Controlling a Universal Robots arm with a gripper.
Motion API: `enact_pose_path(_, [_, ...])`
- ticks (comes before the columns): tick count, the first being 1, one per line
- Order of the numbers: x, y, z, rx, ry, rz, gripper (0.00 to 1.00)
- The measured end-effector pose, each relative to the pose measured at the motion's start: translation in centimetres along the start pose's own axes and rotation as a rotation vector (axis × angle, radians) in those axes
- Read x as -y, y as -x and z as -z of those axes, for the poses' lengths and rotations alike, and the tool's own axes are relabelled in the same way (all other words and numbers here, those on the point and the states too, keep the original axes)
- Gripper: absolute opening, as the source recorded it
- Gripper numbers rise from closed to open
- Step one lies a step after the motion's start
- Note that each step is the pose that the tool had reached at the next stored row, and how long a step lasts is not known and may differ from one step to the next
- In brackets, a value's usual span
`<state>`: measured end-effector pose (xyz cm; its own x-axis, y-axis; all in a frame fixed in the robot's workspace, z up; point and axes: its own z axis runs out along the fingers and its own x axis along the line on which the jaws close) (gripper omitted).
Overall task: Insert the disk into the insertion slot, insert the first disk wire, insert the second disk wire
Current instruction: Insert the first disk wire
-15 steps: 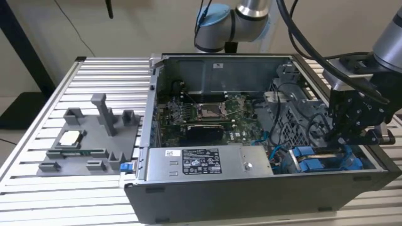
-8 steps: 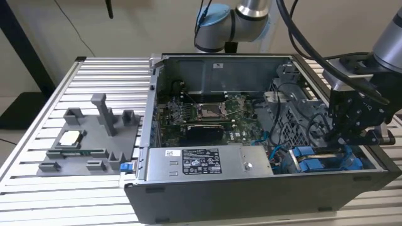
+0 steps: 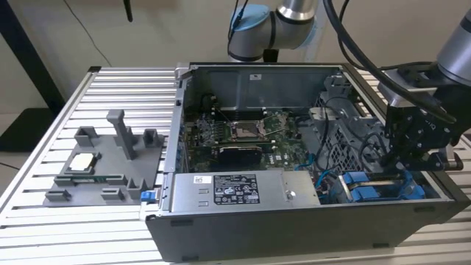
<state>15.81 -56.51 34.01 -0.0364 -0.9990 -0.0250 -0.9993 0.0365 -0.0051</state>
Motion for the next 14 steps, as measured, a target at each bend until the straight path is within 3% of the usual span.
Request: enact_pose_path(14, [-0.04,-0.06,-0.78,-0.0001,-0.0003,0.000,0.20])
